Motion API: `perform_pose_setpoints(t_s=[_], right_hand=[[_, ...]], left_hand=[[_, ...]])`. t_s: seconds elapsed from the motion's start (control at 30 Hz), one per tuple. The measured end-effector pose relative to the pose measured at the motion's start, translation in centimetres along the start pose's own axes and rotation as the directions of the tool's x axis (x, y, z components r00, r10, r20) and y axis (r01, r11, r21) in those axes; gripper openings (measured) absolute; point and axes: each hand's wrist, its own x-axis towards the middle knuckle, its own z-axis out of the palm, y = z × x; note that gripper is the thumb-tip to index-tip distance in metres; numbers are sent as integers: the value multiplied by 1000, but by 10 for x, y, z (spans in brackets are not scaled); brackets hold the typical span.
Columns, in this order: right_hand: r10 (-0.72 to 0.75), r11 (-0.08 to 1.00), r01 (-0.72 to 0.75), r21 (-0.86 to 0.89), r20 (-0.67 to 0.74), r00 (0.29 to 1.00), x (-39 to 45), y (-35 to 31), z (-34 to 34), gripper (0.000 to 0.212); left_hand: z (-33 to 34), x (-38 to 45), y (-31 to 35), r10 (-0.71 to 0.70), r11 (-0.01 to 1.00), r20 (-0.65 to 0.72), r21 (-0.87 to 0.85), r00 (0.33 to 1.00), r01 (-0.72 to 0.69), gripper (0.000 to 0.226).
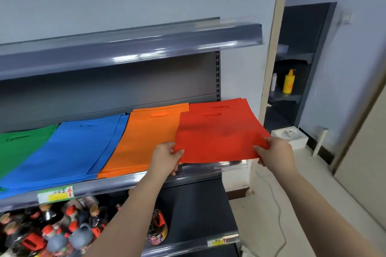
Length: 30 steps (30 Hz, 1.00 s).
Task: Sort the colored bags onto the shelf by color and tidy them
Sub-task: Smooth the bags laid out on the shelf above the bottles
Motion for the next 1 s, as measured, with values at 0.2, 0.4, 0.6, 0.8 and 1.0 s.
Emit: perform_pose_setpoints(t_s=[0.2, 0.4, 0.6, 0.8, 1.0], right_hand=[[-31, 952, 41, -304, 39, 999, 36, 14, 2, 16], [19, 882, 20, -471, 79, 997, 52, 9, 1, 36], [-292, 809, 280, -517, 61, 955, 50, -37, 6, 37], [-560, 617, 615, -491, 276, 781, 25, -162, 70, 37], [-716, 406, 825, -393, 425, 555, -35, -289, 166, 33]], left_hand=[[32, 37, 9, 75, 950, 35, 302, 997, -82, 32], [34, 47, 17, 87, 848, 74, 518, 993, -113, 31], [-6, 34, 11, 245, 706, 19, 682, 969, -192, 33], [-106, 27, -20, 272, 471, 34, 867, 962, -163, 41], [-239, 2, -66, 189, 358, -147, 931, 971, 71, 44]])
